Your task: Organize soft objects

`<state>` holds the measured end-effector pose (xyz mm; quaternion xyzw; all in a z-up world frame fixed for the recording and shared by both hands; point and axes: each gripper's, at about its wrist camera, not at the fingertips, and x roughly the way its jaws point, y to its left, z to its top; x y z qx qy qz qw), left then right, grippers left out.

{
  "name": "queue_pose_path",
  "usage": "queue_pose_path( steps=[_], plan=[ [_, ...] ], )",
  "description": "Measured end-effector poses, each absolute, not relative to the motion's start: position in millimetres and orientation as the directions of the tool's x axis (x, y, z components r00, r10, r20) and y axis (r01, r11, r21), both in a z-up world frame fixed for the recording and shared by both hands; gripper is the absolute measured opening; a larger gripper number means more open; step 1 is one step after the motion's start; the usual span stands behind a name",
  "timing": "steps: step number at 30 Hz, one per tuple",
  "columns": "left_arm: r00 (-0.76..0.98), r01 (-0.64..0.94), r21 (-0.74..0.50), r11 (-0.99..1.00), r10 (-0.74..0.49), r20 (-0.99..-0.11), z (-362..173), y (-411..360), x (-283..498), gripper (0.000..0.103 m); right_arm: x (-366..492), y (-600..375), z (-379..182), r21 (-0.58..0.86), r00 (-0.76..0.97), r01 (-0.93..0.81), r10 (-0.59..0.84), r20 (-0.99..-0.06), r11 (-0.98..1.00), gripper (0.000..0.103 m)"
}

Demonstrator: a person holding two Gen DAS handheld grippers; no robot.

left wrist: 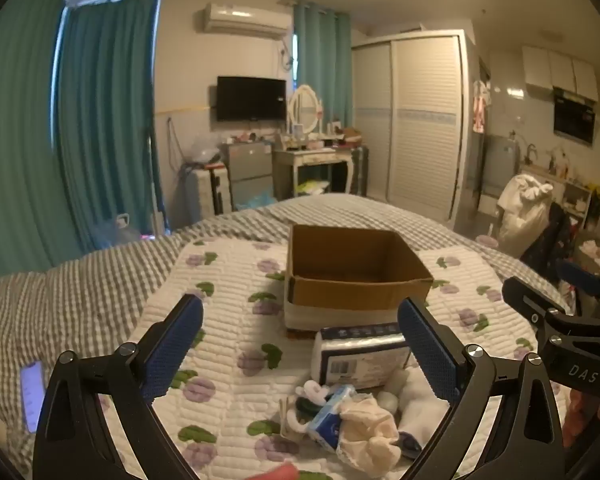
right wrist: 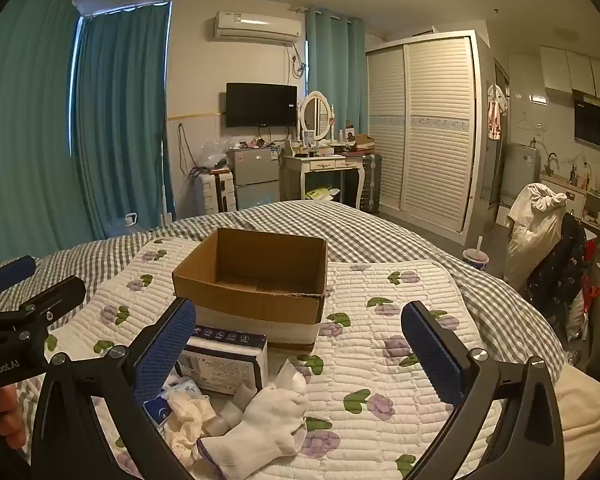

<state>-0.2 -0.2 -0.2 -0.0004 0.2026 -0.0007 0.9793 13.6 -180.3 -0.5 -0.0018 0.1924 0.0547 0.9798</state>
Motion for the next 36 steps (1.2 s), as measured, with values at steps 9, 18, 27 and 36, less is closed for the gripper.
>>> queue_pose_path(
  steps=[9, 18, 27, 36],
  plan=[
    [0.919, 0.006, -0.005, 1.0, -0.007, -0.394, -1.2, 2.1, 0.4, 0.1, 12.6, -179.5, -0.2, 0.013, 0.919, -0.108, 0.105, -0.38, 0.994, 0.103],
    [0.916, -0.003, 0.0, 1.0, 0.003, -0.401, 4.7, 6.7, -1.8, 0.1, 11.2, -175.6, -3.6, 0.01, 0.917, -0.11, 0.106, -0.385, 0.994, 0.103],
    [0.917, -0.006, 0.004, 1.0, 0.007, -0.399, 3.9, 5.8, -1.6, 0.1, 13.3, -177.9, -2.7, 0.009, 0.914, -0.113, 0.107, -0.39, 0.994, 0.103],
    [0.916, -0.007, 0.012, 1.0, 0.011, -0.402, 2.0, 6.6, -0.9, 0.1, 12.3, -177.4, -2.8, 0.009, 0.913, -0.113, 0.107, -0.392, 0.994, 0.103]
  ],
)
